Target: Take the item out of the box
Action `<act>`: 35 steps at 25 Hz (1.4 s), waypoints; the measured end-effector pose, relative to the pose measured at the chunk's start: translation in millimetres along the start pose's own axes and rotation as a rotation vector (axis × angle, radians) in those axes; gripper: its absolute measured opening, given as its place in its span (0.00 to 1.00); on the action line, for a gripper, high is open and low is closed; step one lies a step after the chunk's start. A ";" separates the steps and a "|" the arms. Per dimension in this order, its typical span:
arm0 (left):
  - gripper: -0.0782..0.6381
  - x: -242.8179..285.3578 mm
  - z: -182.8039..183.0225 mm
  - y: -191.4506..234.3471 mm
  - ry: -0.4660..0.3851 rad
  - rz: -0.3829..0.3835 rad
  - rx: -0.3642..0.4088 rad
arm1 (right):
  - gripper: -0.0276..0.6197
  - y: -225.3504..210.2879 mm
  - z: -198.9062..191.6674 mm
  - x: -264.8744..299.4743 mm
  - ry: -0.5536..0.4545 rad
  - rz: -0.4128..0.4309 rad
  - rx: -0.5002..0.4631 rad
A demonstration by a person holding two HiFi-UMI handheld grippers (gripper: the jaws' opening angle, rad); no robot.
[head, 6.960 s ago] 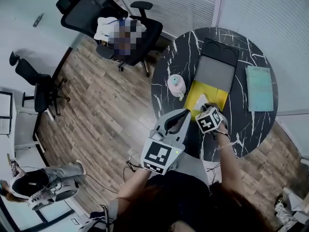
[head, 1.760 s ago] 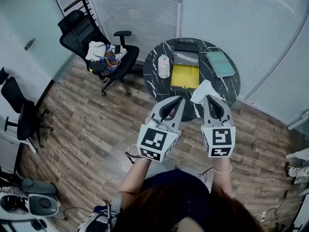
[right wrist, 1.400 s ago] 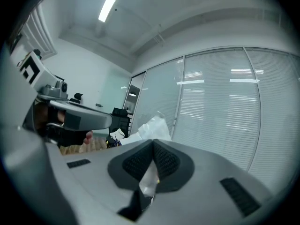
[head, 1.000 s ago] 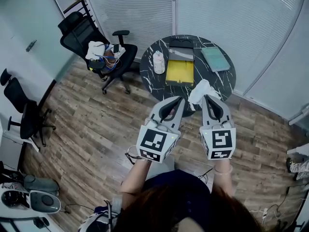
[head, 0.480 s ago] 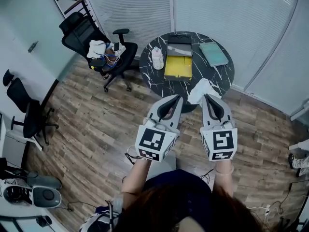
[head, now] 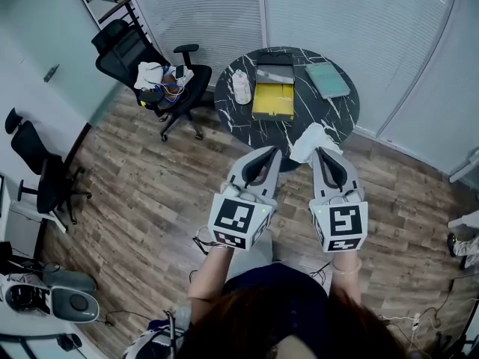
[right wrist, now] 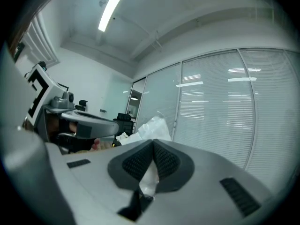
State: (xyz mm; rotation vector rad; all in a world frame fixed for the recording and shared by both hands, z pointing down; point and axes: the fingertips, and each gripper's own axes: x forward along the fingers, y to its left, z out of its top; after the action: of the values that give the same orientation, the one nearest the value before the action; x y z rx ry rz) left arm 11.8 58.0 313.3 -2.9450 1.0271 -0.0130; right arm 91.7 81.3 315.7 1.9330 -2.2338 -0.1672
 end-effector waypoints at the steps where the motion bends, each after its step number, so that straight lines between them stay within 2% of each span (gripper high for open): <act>1: 0.15 -1.3 0.1 -1.4 0.000 -0.001 0.000 | 0.08 0.6 -0.5 -1.8 0.003 0.002 0.001; 15: 0.15 -22.0 1.2 -22.0 -0.002 -0.004 0.016 | 0.08 12.3 -1.2 -25.8 0.006 0.016 -0.009; 35: 0.15 -35.6 -4.5 -23.6 0.018 0.010 0.015 | 0.08 26.7 -6.5 -28.1 0.018 0.044 -0.005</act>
State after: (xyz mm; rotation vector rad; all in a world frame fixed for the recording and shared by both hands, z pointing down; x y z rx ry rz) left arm -1.5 98.5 318.4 -2.9318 1.0390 -0.0465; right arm 71.1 113.2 325.7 1.8731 -2.2602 -0.1491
